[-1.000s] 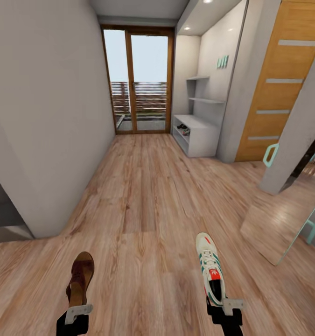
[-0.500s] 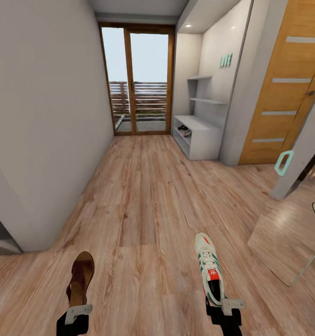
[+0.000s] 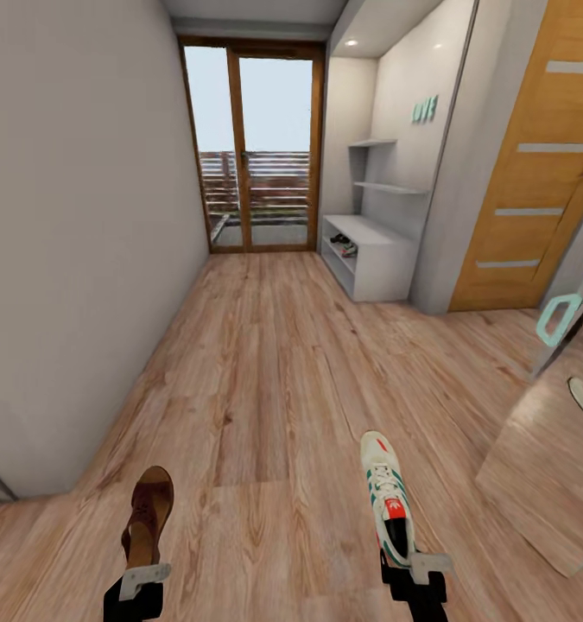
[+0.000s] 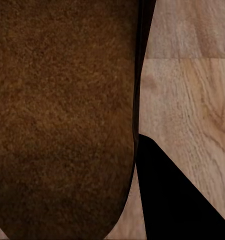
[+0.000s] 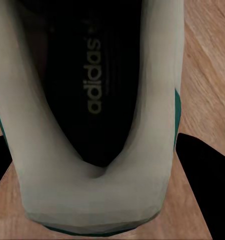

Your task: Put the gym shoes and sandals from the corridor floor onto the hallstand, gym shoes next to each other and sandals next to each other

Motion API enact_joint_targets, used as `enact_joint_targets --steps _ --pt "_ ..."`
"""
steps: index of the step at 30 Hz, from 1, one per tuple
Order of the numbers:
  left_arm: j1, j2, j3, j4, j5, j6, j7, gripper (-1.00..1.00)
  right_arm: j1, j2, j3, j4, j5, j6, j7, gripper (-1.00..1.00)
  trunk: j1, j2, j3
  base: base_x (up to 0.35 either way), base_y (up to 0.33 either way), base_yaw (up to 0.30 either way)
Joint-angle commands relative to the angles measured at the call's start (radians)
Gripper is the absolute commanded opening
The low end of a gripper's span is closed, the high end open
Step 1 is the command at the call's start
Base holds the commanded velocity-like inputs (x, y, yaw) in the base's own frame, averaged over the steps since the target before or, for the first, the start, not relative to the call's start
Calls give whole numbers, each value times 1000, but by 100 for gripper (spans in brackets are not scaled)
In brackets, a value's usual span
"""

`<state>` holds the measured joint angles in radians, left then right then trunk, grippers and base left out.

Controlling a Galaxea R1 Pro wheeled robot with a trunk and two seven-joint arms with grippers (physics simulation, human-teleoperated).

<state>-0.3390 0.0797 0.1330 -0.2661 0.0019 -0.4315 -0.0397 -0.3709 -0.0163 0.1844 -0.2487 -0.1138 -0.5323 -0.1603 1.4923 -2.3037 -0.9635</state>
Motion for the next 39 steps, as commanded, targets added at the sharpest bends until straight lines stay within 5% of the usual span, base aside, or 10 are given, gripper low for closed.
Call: enact_joint_targets --steps 1,39 --pt "-1 0 5 1 -3 -3 -3 -100 -1 -1 9 0 -10 -3 -3 -100 0 0 -1 339 0 53" --pt "-1 0 5 0 -2 -3 -3 -100 0 -3 10 1 -7 -3 -3 -100 0 0 -1 339 0 35"
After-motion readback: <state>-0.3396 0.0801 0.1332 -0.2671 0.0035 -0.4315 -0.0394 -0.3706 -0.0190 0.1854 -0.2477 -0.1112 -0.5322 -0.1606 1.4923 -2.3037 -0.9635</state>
